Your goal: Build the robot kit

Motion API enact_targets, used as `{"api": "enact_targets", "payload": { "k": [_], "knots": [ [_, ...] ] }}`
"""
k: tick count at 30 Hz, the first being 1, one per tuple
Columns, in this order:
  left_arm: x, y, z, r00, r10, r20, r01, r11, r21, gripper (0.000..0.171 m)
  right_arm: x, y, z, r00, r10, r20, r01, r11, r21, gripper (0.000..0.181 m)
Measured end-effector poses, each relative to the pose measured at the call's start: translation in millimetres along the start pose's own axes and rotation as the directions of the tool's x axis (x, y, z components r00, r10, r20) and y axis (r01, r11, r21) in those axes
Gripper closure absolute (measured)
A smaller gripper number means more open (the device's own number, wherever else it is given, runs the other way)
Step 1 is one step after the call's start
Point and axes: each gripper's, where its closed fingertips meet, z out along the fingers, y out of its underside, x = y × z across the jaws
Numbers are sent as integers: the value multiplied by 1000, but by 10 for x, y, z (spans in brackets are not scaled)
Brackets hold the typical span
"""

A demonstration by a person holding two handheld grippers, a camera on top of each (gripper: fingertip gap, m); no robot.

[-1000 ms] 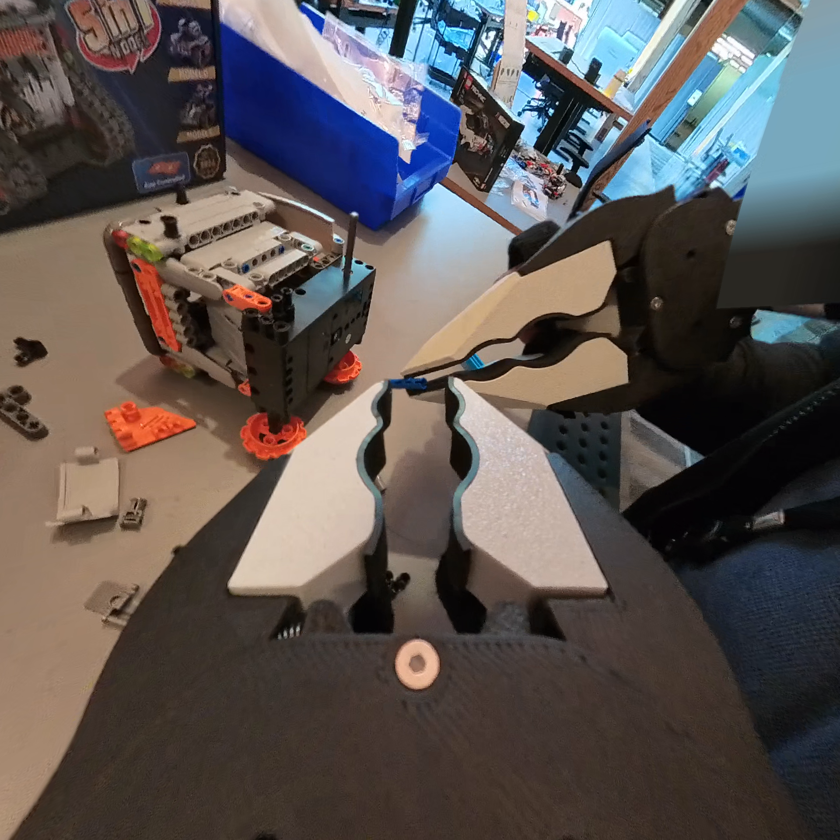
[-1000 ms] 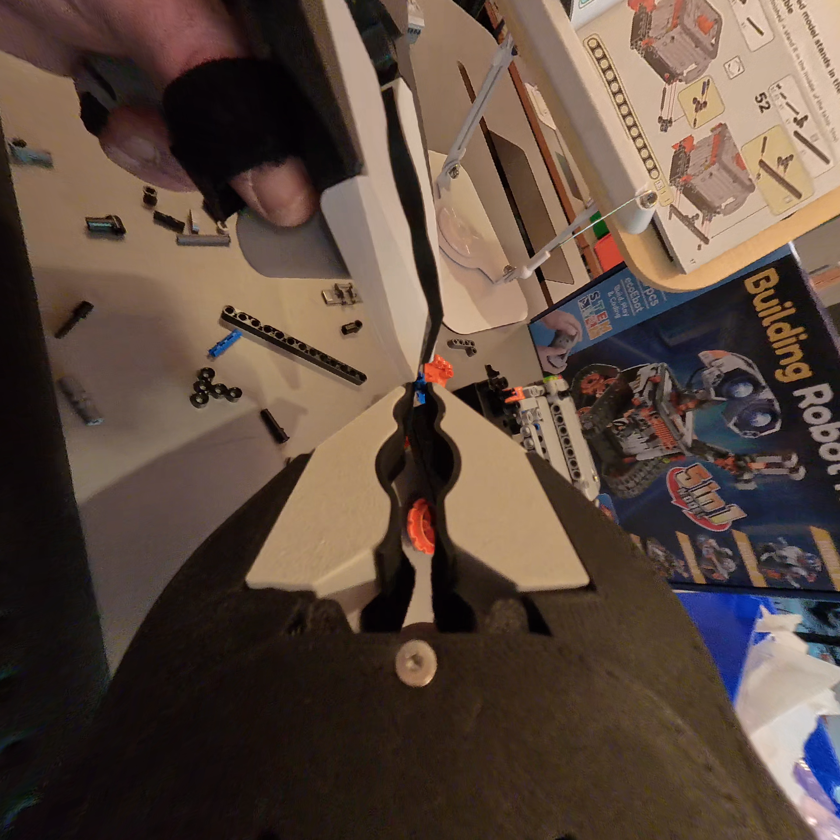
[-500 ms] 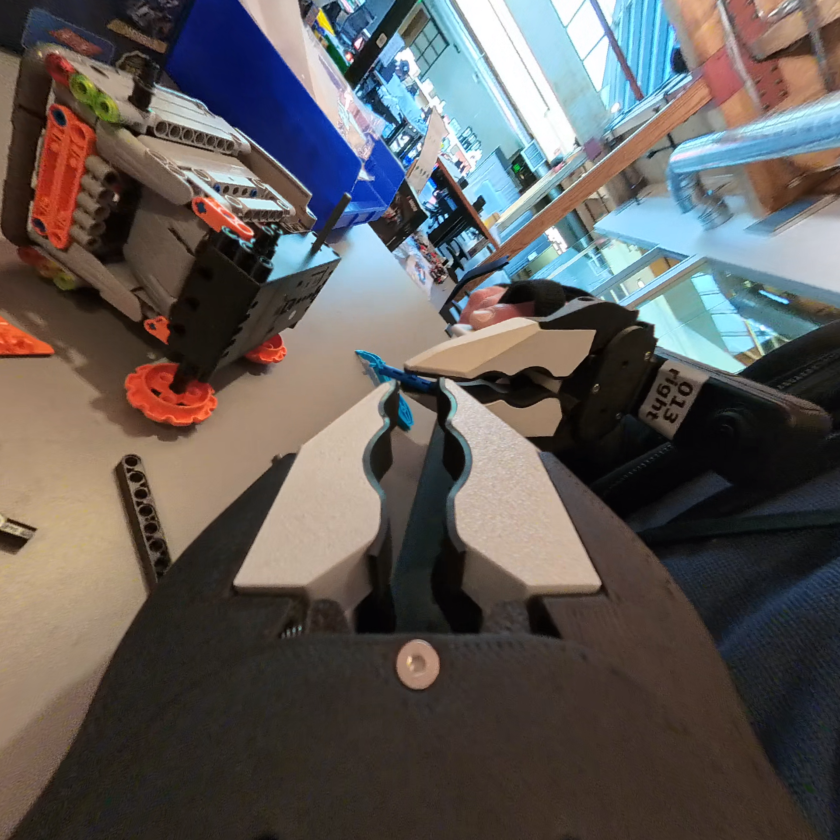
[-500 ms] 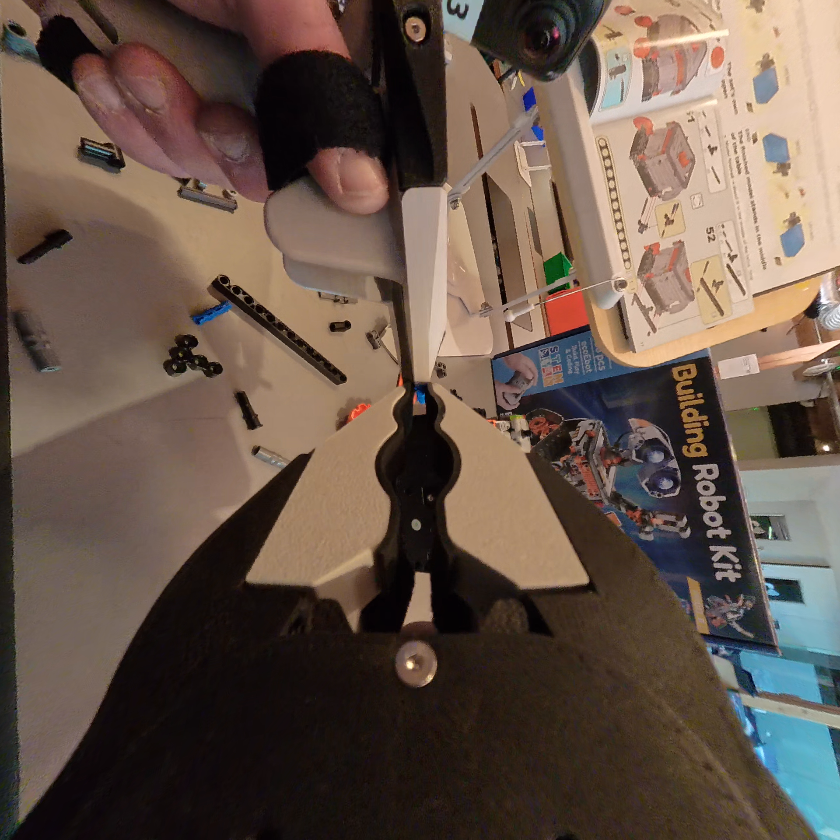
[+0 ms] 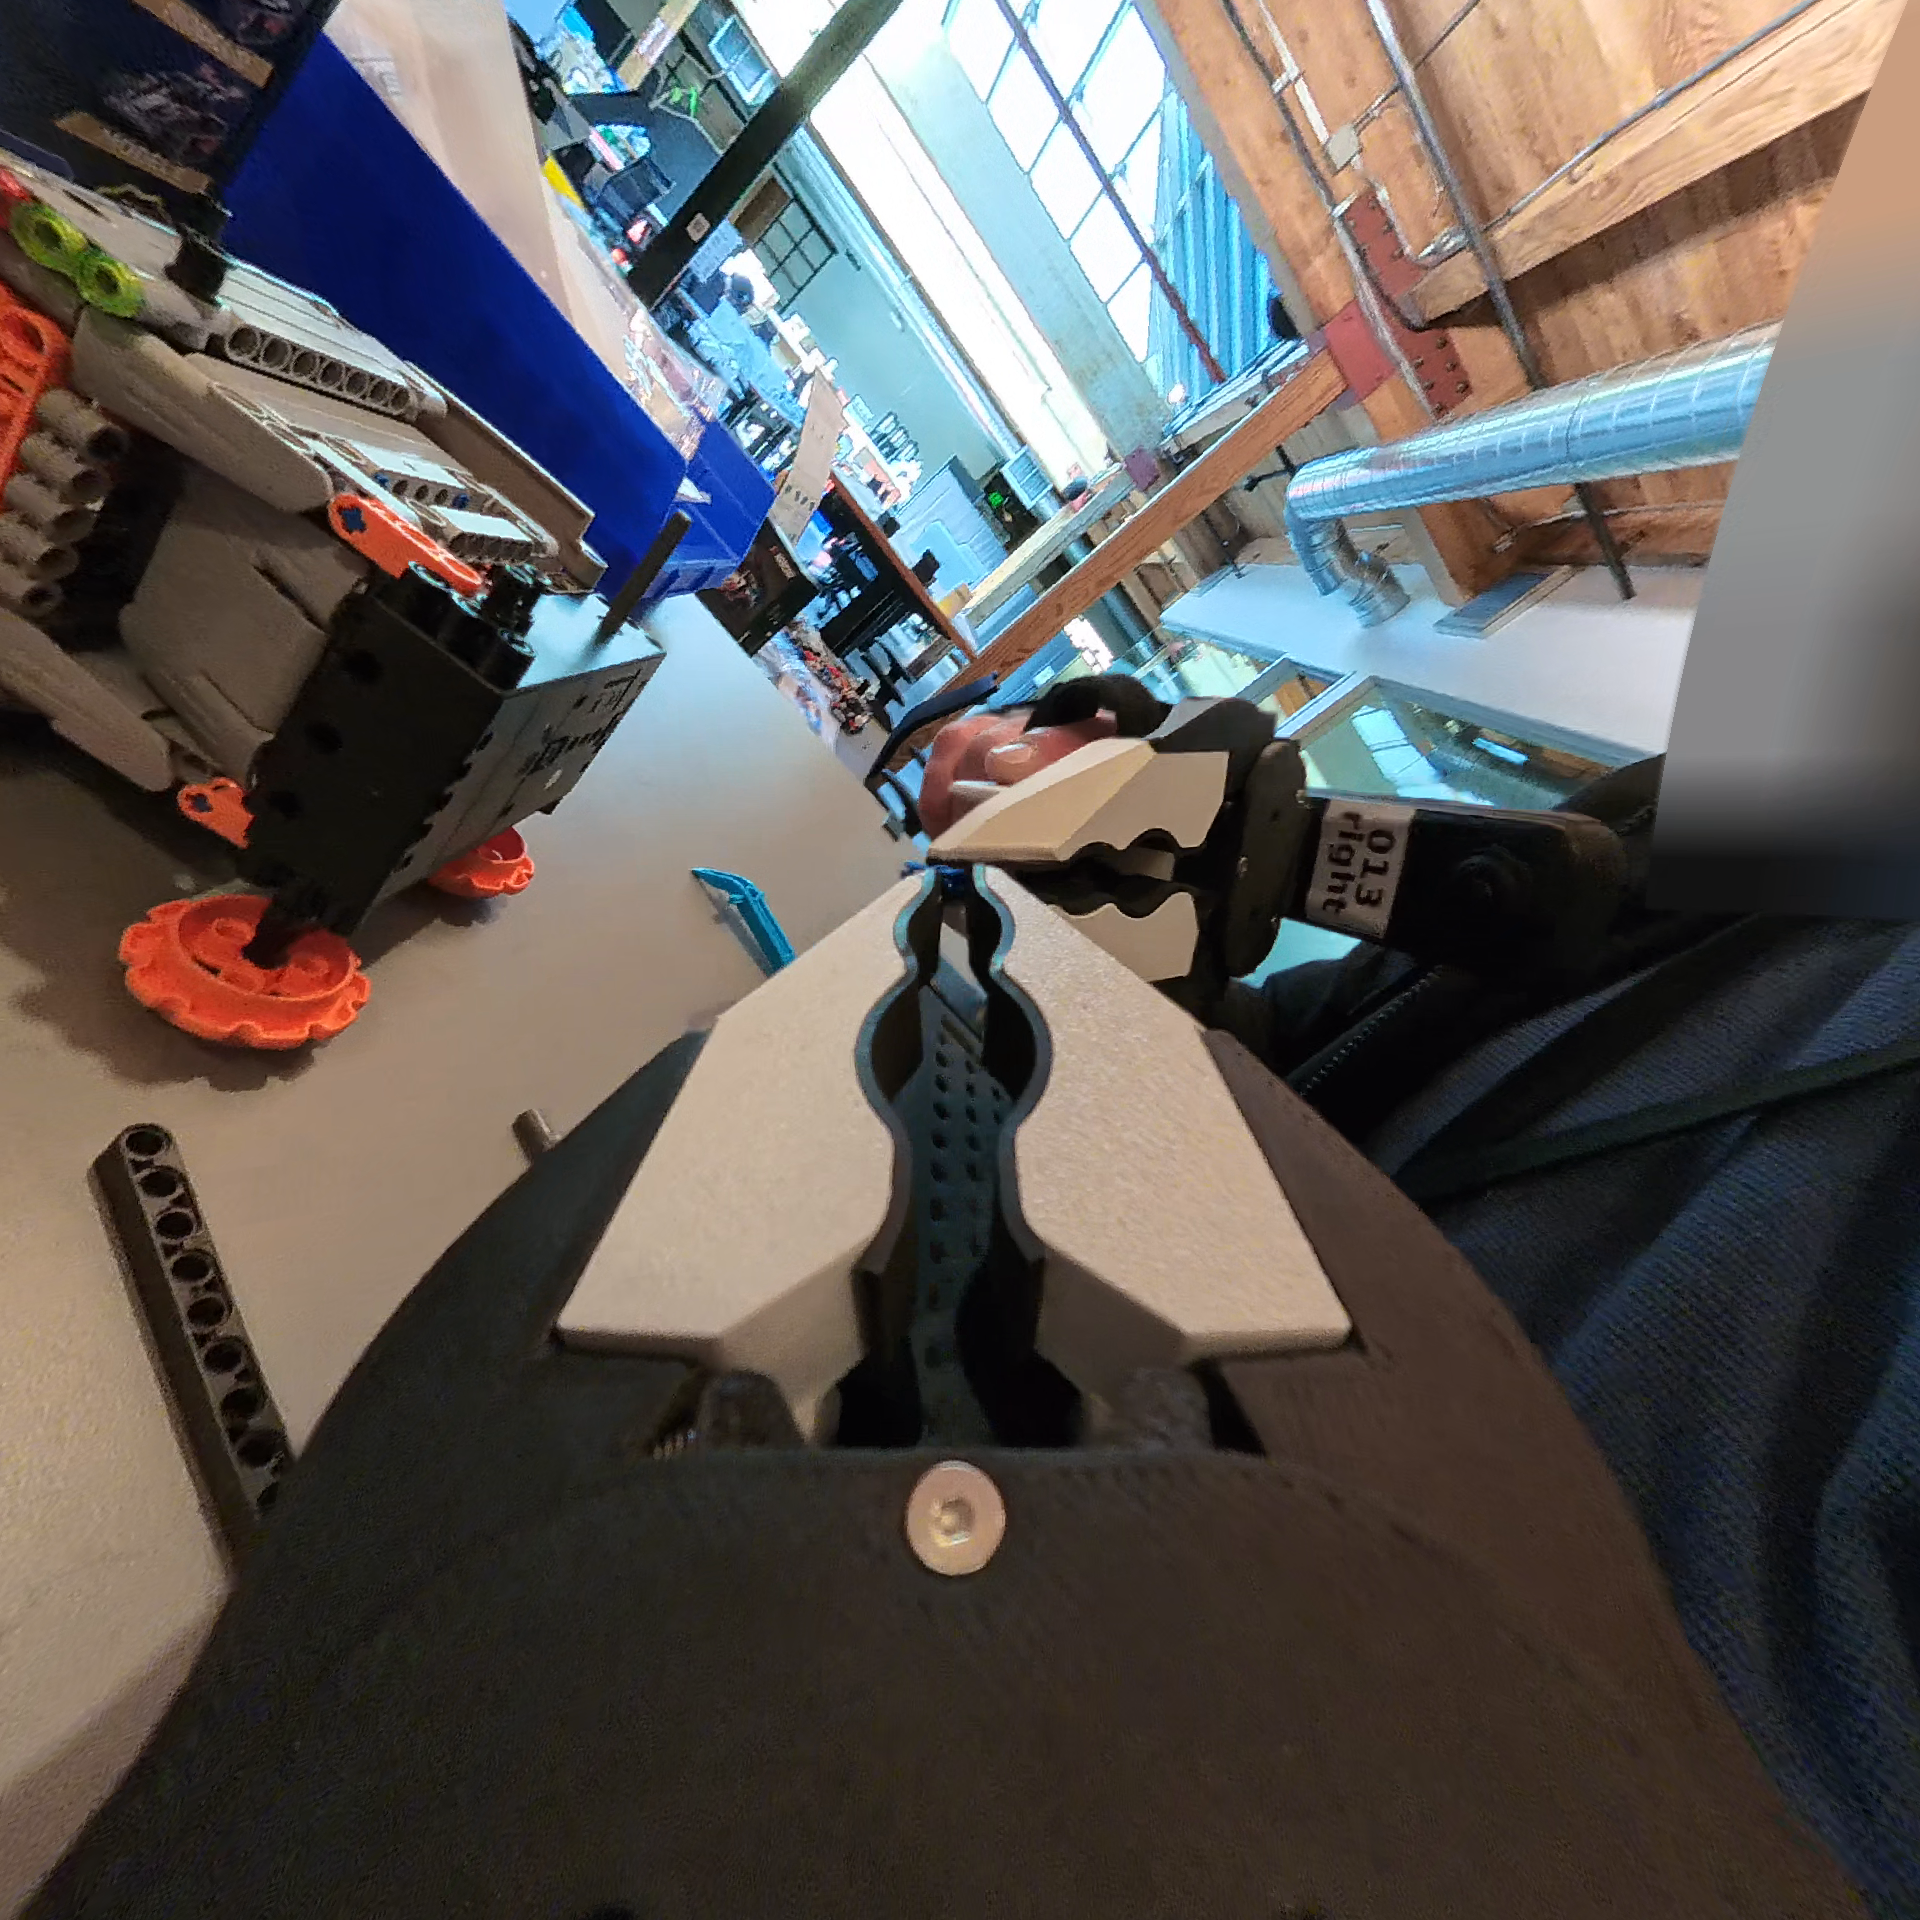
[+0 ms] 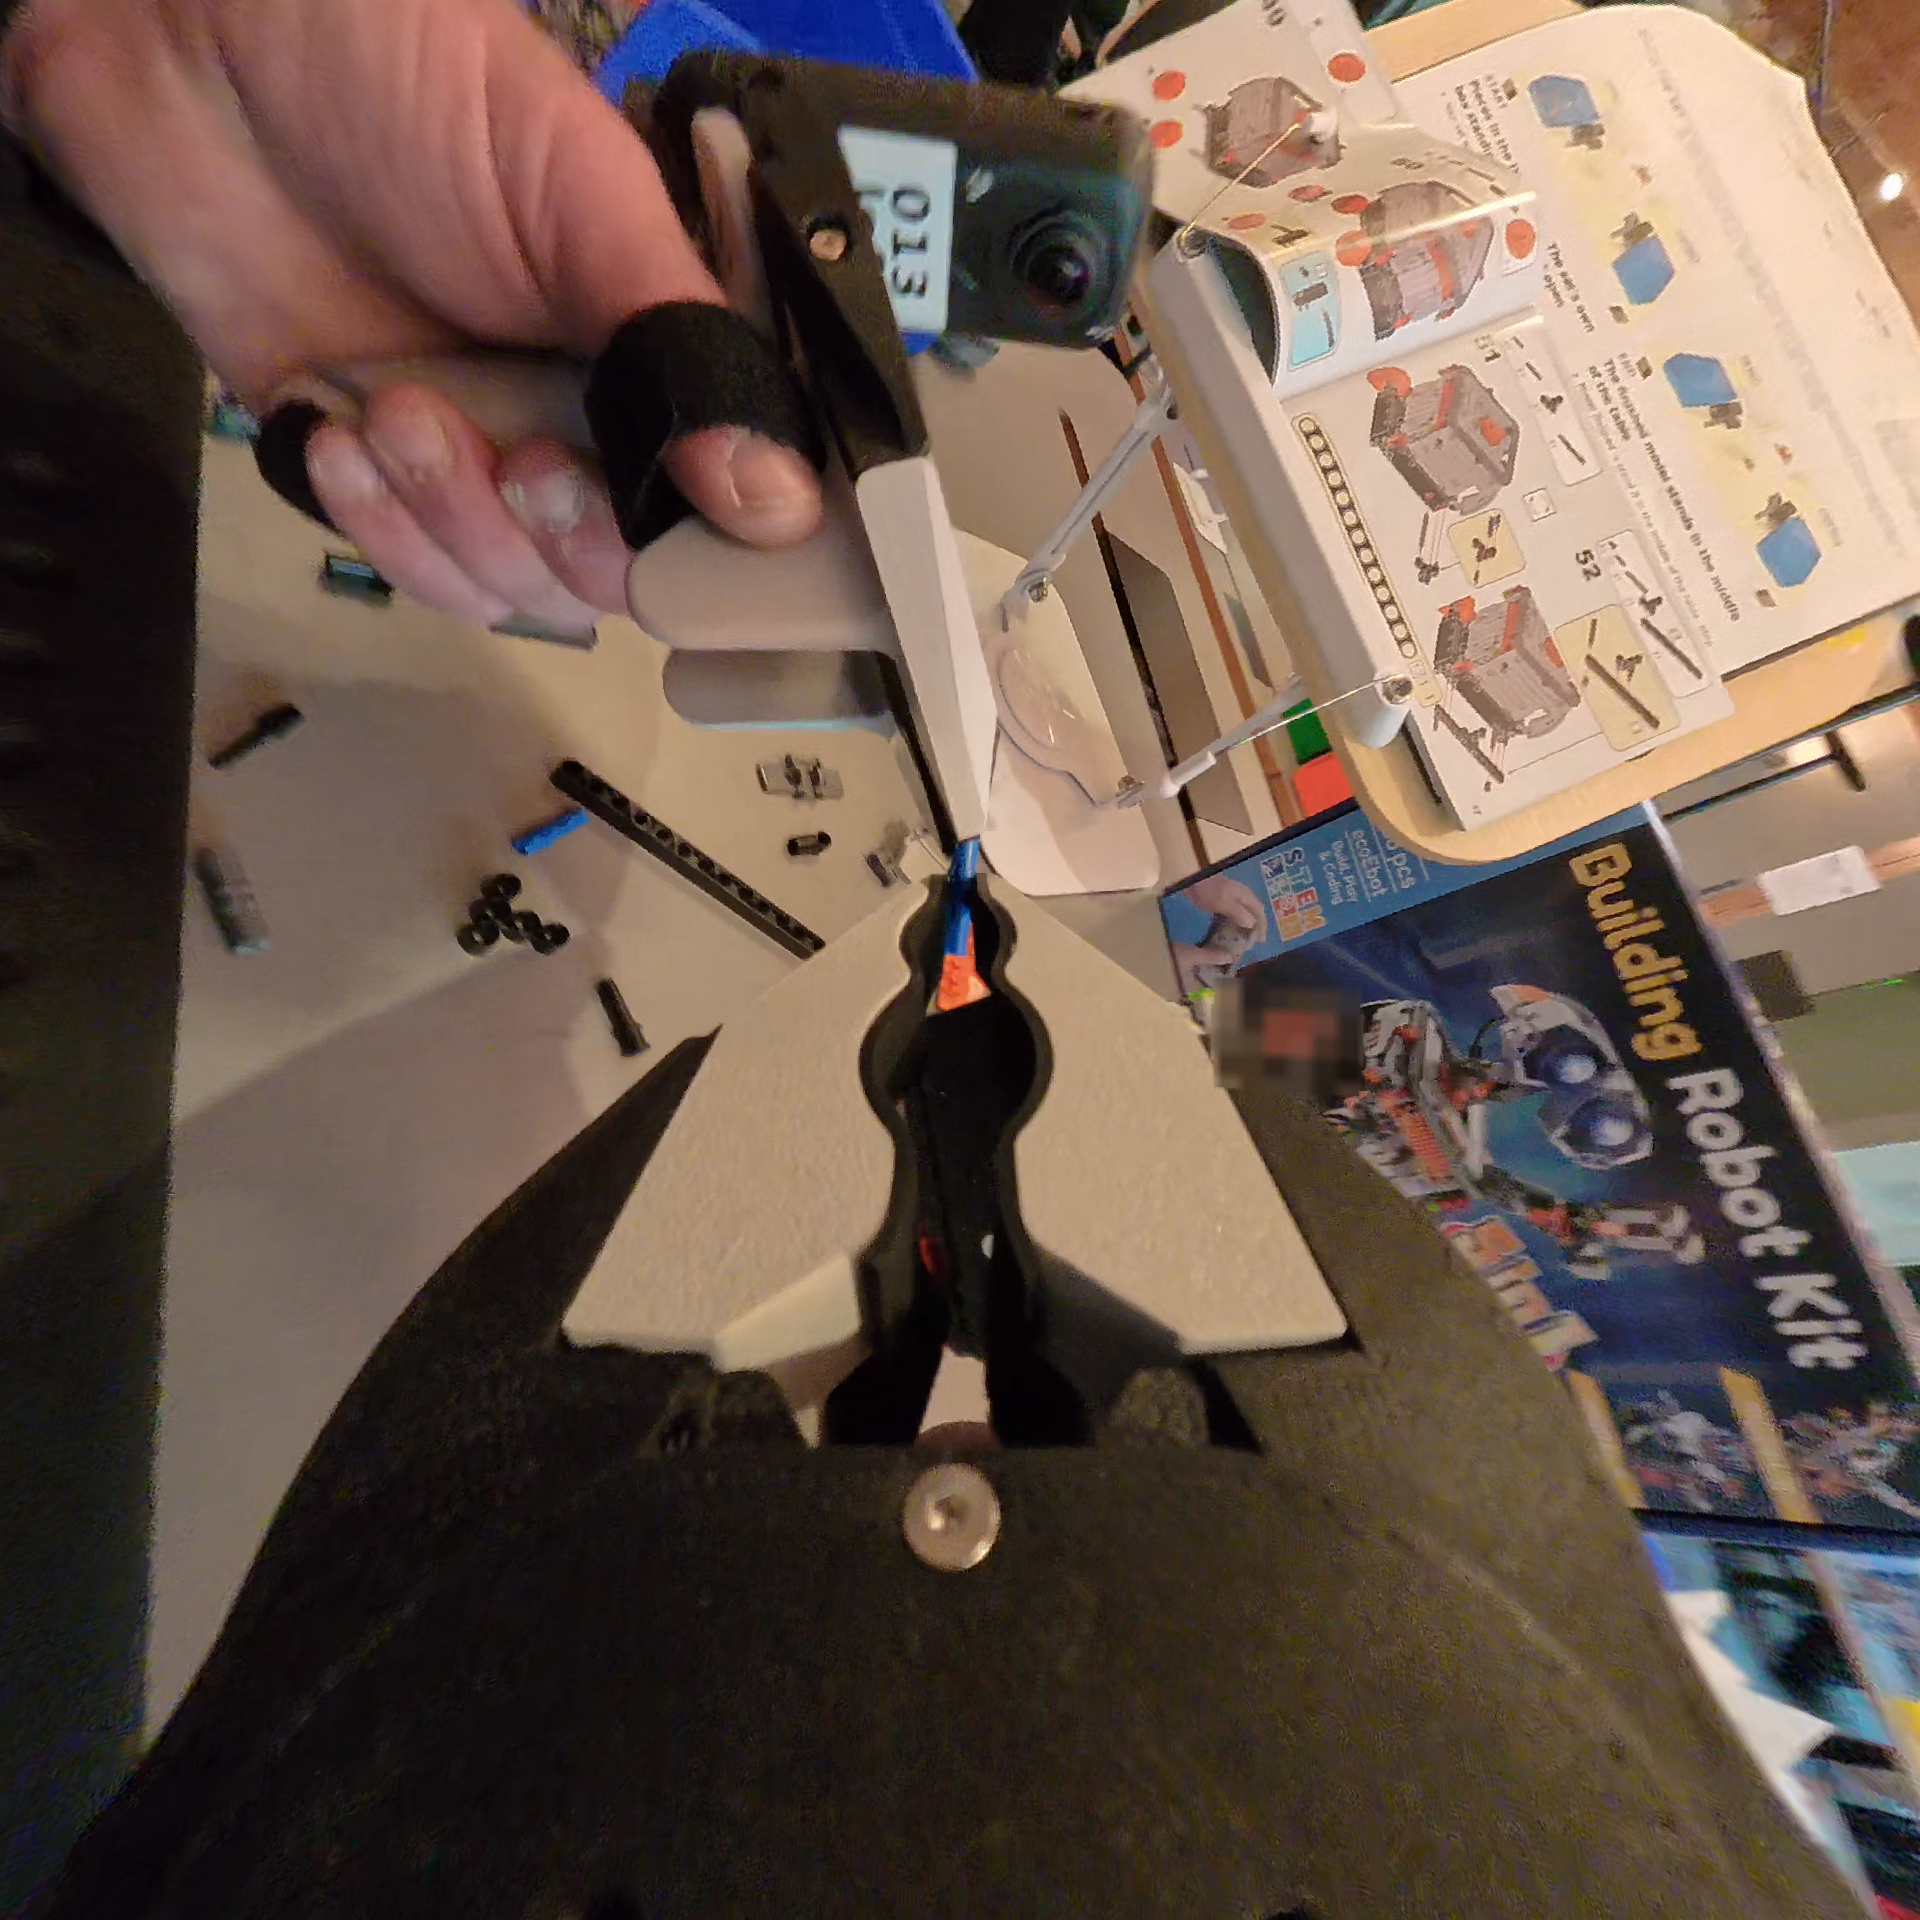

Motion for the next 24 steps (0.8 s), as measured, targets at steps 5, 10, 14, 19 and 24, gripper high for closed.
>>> {"api": "enact_targets", "payload": {
  "k": [5, 10, 14, 19, 24],
  "knots": [
    [48, -22, 6, 998, -23, -55, 25, 999, 31, 169, 48, -53, -67, 980, 193, 56, -198, 976, 88, 180],
    [110, -53, 8, 992, -51, -119, 58, 996, 62, 169, 96, -118, -136, 955, 282, 93, -293, 944, 149, 181],
    [136, -75, 7, 989, -56, -135, 66, 995, 75, 170, 130, -131, -145, 942, 319, 106, -333, 929, 163, 181],
    [162, -126, -38, 986, -62, -156, 79, 991, 107, 170, 203, -160, -193, 864, 472, 177, -503, 834, 229, 172],
    [220, -182, -61, 978, -61, -200, 89, 987, 134, 170, 253, -164, -216, 731, 617, 293, -682, 682, 264, 169]
  ]
}}
